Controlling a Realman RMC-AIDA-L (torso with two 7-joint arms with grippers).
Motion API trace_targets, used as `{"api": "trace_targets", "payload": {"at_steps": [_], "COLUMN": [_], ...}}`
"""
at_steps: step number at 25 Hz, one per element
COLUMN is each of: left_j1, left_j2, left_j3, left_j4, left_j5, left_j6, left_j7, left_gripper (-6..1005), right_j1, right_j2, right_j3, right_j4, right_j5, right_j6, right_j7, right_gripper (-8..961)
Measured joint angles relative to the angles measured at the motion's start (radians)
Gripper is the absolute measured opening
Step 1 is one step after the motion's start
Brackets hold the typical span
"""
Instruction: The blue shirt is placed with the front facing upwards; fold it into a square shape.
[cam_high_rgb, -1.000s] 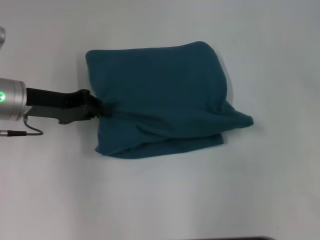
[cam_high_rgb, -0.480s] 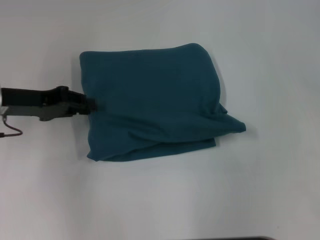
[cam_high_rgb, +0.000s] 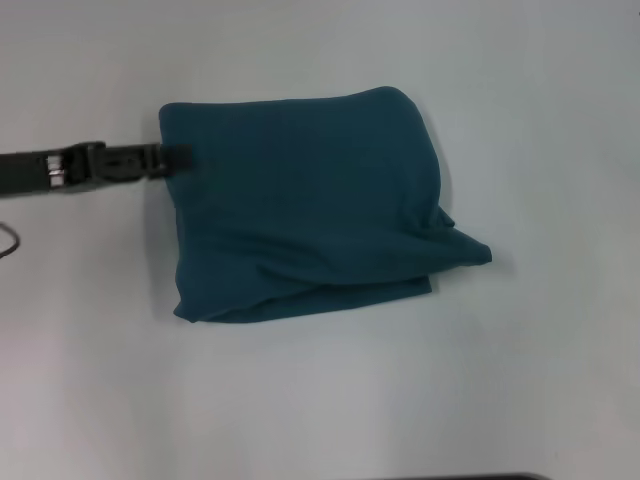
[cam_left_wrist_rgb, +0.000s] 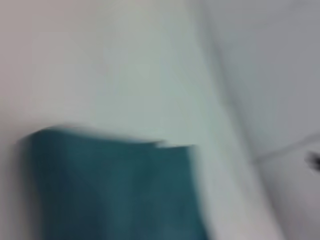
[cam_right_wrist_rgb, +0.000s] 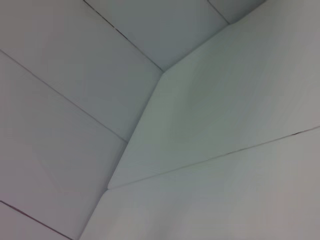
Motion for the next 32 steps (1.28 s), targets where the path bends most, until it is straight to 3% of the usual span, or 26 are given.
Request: {"api": "trace_targets", "payload": {"at_steps": [3,5,9,12,21,32], "left_j1": [-0.001,-0.021,-0.080,-0.091,-0.074,-0.059], "left_j2": [-0.033,-0.034,-0.016,-0.017,-0.028,-0.022], "left_j3": [-0.026,-0.020,-0.019,-0.023,-0.010,0.005], "left_j4": [0.021,0.067,0.230,0.272,0.356,0.344], "left_j5": [-0.069,-0.081,-0.077,-0.082,-0.059,0.012], "left_j6": [0.035,0.040,0.024,-0.021,-0.232,-0.228], "left_j7": [0.063,0.031,-0.106,-0.168,-0.195,-0.198], "left_gripper": [534,622,779,880,874,874], "right_j1": [0.002,0.003,0.013,0.025,0.029,0.024], "right_j2": [0.001,0.001,-0.006,-0.008,-0.005,-0.005], "right_j3": [0.002,0.002,-0.012,-0.017,-0.015,-0.011], "right_j4": [0.001,0.000,-0.022,-0.047,-0.051,-0.055], "right_j5": [0.000,0.000,-0.014,-0.052,-0.069,-0.069], "right_j6": [0.001,-0.001,-0.010,-0.016,-0.027,-0.028], "right_j7": [0.000,0.004,0.048,0.078,0.080,0.082], "right_gripper": [721,721,721,721,720,720]}}
